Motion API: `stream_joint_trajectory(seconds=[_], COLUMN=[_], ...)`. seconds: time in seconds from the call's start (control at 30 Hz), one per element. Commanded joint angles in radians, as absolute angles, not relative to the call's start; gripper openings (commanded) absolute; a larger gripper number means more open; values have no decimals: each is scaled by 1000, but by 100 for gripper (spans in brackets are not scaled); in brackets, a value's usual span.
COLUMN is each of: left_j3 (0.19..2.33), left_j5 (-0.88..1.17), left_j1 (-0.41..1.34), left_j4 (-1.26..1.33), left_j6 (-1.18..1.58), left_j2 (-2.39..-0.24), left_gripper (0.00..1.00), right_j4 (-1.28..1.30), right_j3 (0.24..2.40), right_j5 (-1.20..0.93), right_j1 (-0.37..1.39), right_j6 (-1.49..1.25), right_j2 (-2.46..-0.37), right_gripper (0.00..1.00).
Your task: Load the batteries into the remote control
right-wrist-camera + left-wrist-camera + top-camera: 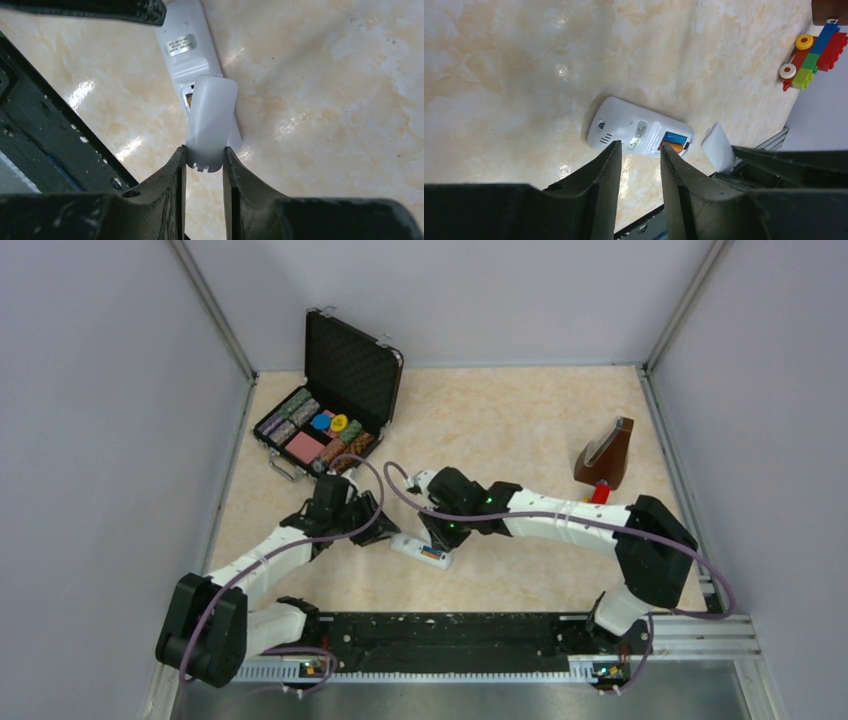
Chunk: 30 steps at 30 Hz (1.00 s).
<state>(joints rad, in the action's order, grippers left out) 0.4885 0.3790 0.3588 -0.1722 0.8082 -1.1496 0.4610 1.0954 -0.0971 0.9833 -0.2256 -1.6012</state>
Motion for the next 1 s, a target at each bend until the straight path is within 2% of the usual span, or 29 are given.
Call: stream_joint_trajectory(seconds=[0.0, 0.47, 0.97], left_j3=[512, 485, 453], left_j5=[407, 468, 476], left_j1=[326, 232, 128], left_j4=[-150, -135, -136], left_j6=[799, 802, 807], left_j2=[-1134, -1144, -1196], left_gripper=[39, 39, 38], right_j4=[506, 615, 699], right_j3=[1155, 1280, 1308], right_j5=[-13, 94, 32], right_j1=[1062, 1119, 1121], right_j6=[-103, -25, 16], right_j2=[-1614, -1750, -1794], right_gripper=[15, 15, 15])
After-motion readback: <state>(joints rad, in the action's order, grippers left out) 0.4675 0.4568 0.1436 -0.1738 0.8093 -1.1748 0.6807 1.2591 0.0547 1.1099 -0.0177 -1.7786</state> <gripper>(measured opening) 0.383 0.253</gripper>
